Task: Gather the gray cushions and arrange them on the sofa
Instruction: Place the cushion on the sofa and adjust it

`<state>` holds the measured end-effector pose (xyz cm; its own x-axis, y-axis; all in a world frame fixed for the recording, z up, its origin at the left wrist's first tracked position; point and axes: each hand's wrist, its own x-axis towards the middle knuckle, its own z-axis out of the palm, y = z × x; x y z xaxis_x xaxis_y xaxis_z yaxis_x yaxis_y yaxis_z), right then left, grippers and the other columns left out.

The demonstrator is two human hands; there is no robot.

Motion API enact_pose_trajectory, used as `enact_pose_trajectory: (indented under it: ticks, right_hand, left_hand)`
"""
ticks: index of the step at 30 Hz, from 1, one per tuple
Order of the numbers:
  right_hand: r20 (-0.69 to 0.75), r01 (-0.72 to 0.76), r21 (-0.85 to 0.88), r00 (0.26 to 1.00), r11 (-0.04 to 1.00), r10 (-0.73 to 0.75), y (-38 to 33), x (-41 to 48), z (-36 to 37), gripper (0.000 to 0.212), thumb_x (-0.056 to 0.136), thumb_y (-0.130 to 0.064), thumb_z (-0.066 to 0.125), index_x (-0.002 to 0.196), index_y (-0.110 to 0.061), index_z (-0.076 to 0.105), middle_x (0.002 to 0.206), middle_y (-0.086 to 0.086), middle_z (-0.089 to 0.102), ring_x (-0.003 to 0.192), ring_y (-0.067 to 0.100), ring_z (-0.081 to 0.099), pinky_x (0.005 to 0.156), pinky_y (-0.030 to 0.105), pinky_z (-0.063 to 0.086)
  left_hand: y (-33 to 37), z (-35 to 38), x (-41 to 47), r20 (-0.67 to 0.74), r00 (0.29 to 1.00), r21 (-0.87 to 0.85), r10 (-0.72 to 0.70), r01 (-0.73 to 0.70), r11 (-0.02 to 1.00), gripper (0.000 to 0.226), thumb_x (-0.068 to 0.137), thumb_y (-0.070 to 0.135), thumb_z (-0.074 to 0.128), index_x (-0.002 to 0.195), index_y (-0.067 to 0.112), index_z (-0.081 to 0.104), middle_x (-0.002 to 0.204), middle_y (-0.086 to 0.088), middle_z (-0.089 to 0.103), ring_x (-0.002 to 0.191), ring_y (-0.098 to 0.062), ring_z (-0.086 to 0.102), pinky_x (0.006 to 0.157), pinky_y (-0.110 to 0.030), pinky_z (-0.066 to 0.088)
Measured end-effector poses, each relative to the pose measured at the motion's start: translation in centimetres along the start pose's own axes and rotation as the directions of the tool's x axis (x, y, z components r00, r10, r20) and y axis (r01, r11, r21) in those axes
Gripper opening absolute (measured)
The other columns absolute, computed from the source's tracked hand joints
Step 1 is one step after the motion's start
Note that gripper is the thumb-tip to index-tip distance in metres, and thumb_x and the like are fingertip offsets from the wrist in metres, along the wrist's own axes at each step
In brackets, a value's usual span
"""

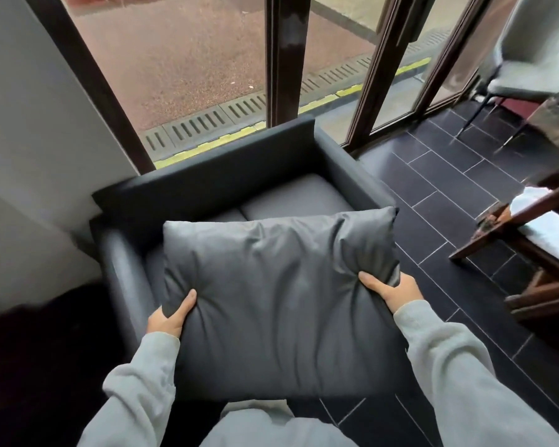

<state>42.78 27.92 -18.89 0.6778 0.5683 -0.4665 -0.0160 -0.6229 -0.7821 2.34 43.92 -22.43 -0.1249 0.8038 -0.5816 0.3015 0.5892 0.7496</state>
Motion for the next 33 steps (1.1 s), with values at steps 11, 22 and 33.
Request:
enact_pose_trajectory:
  ticks: [11, 22, 33]
  right_hand:
    - [-0.086, 0.009, -0.075, 0.996, 0.997, -0.015, -14.9, 20.1, -3.5, 0.040, 0.064, -0.049, 0.094, 0.090, -0.024, 0.077, 0.081, -0.017, 0.078, 0.087, 0.010, 0.070, 0.079, 0.031, 0.053]
    - [0.126, 0.047, -0.090, 0.991, 0.995, -0.036, -20.5, 44.1, 1.0, 0.044, 0.069, -0.048, 0.091, 0.101, -0.026, 0.070, 0.103, -0.007, 0.076, 0.097, 0.015, 0.072, 0.091, 0.035, 0.054]
    - [0.486, 0.144, -0.080, 0.870, 0.986, -0.088, -24.2, 68.7, 12.5, 0.048, 0.063, -0.050, 0.092, 0.106, -0.052, 0.071, 0.109, -0.025, 0.076, 0.104, -0.006, 0.069, 0.100, 0.030, 0.050]
  left_hand:
    - [16.9, 14.2, 13.0, 0.126, 0.991, -0.028, -0.036, 0.040, 0.999, 0.043, 0.081, 0.054, 0.079, 0.105, 0.020, 0.066, 0.095, 0.004, 0.069, 0.084, -0.016, 0.063, 0.089, -0.034, 0.044]
    - [21.5, 24.6, 23.5, 0.024, 0.999, -0.199, -0.043, 0.047, 0.979, 0.079, 0.074, 0.021, 0.092, 0.140, 0.026, 0.050, 0.131, 0.002, 0.066, 0.133, -0.025, 0.054, 0.110, -0.037, 0.045]
    - [24.6, 34.8, 38.2, -0.114, 0.958, -0.419, -0.263, 0.193, 0.887, 0.043, 0.081, -0.006, 0.077, 0.107, 0.027, 0.066, 0.093, 0.019, 0.078, 0.077, 0.006, 0.073, 0.069, -0.023, 0.057]
